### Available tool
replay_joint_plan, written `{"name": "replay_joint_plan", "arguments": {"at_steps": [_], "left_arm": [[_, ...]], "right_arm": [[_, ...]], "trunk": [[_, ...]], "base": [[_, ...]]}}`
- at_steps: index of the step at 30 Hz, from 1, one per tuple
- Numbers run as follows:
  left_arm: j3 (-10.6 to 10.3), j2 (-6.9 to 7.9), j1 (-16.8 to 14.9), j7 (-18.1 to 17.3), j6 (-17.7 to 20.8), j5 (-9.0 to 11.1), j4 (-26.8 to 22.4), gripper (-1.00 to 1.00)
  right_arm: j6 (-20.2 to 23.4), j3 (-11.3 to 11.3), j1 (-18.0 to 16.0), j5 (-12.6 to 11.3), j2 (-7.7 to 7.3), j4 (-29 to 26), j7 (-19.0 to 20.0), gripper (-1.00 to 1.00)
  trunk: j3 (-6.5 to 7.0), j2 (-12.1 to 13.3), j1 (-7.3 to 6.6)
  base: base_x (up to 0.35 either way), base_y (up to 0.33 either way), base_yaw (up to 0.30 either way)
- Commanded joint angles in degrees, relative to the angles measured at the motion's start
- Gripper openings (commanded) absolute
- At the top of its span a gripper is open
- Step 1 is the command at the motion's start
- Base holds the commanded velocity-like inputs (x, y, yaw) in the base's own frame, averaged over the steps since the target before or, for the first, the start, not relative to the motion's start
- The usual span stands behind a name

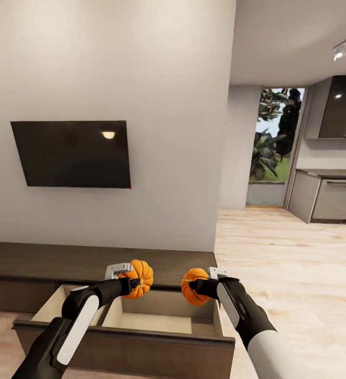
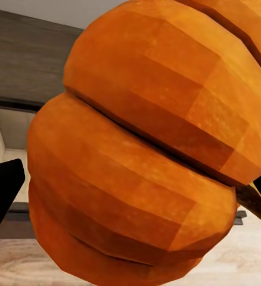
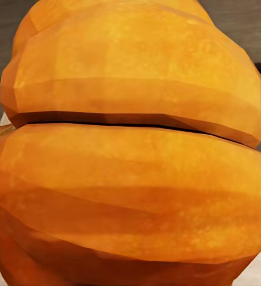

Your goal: Place each of the two pumpkins and all three candles from the living room inside a cabinet in the living room (use any cabinet), then make sure every cabinet is closed, and position the cauldron so it is next to a table in the living room.

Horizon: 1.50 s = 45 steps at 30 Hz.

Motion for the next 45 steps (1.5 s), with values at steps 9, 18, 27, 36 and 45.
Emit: {"name": "replay_joint_plan", "arguments": {"at_steps": [9, 18, 27, 36, 45], "left_arm": [[-0.12, 0.1, -0.07, 0.58, 0.15, 0.6, -0.01, -1.0], [-0.12, 0.1, -0.07, 0.48, 0.15, 0.6, 0.02, -1.0], [-0.12, 0.1, -0.07, 0.34, 0.15, 0.6, 0.08, -1.0], [-0.17, 0.13, -0.05, 0.25, 0.15, 0.67, -0.07, -1.0], [-0.13, 0.11, -0.05, 0.16, 0.15, 0.68, -0.09, -1.0]], "right_arm": [[0.14, 0.12, -0.04, -0.65, -0.09, -0.08, 0.49, -1.0], [0.1, 0.17, -0.04, -0.72, -0.1, -0.08, 0.52, -1.0], [0.07, 0.15, -0.04, -0.79, -0.1, -0.13, 0.5, -1.0], [0.07, 0.1, -0.04, -0.81, -0.17, -0.09, 0.5, -1.0], [0.14, 0.12, -0.04, -0.81, -0.11, -0.11, 0.5, -1.0]], "trunk": [[-1.69, -3.67, 1.98], [-3.3, -7.28, 3.96], [-4.78, -10.89, 5.94], [-4.74, -10.89, 5.94], [-4.31, -10.89, 5.94]], "base": [[0.0, 0.0, 0.0], [0.0, 0.0, 0.001], [0.0, 0.0, 0.14], [0.0, 0.001, 0.01], [0.0, 0.199, -0.179]]}}
